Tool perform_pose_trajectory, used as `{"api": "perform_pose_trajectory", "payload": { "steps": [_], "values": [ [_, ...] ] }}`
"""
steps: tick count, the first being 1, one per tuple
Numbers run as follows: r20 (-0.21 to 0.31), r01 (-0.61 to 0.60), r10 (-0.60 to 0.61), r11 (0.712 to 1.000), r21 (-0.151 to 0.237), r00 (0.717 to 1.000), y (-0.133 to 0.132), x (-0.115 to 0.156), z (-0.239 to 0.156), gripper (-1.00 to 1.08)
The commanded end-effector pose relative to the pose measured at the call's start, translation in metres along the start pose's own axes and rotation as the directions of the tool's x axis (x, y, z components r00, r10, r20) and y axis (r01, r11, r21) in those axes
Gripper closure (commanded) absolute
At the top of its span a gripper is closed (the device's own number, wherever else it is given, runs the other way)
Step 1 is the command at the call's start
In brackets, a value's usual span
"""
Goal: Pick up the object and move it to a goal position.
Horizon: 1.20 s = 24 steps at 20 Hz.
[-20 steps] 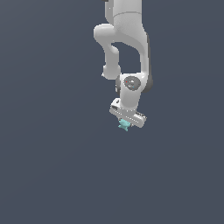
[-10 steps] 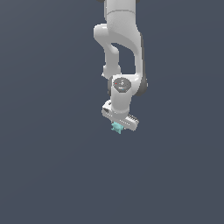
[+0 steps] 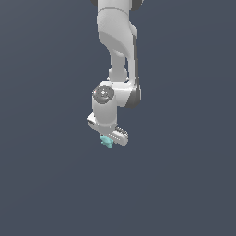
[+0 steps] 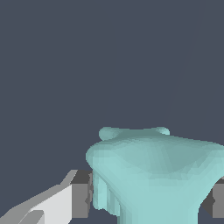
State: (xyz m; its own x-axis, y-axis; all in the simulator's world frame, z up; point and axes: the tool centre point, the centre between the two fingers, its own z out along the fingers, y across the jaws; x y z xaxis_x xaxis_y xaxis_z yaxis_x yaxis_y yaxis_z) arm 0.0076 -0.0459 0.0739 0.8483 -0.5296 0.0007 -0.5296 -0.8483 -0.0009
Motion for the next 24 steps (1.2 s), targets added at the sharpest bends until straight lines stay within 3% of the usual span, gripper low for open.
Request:
{"api": "perform_pose_trajectory", "payload": {
  "steps": [1,12,24],
  "values": [
    [0.0,0.001,-0.001,1.0,0.0,1.0,0.011,0.023,-0.006,1.08],
    [0.0,0.001,-0.001,1.0,0.0,1.0,0.044,0.096,-0.023,1.08],
    [0.001,0.0,0.0,1.0,-0.001,1.0,0.054,0.122,-0.028,1.08]
  ]
}}
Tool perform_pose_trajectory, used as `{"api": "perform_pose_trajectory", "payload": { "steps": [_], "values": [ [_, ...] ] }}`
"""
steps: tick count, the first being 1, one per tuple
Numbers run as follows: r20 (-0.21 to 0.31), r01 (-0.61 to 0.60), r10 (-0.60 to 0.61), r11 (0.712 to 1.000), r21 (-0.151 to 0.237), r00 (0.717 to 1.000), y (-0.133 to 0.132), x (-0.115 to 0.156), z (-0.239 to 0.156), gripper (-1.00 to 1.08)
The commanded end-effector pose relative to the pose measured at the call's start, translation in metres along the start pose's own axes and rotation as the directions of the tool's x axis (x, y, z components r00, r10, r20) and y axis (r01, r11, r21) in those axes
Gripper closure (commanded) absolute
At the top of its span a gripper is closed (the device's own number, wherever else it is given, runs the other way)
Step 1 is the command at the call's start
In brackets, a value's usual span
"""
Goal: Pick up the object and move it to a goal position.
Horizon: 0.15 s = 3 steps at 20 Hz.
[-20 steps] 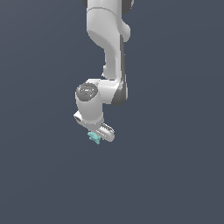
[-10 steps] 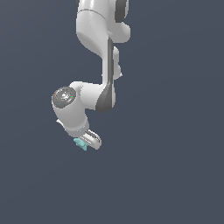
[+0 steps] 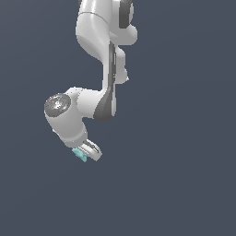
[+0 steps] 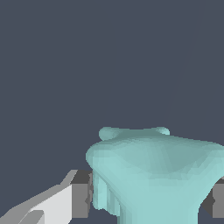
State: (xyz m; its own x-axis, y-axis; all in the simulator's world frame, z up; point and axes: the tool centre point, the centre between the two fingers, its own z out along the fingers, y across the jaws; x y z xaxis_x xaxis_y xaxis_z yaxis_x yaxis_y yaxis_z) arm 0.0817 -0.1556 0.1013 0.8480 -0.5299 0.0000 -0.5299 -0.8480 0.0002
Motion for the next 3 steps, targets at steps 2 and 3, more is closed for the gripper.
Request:
{"api": "perform_pose_trajectory", "payload": {
  "steps": [2,3],
  "values": [
    [0.0,0.0,0.0,1.0,0.0,1.0,-0.0002,0.0013,-0.0003,1.08],
    [0.0,0.0,0.0,1.0,0.0,1.0,-0.0004,0.0011,-0.0002,1.08]
  ]
}}
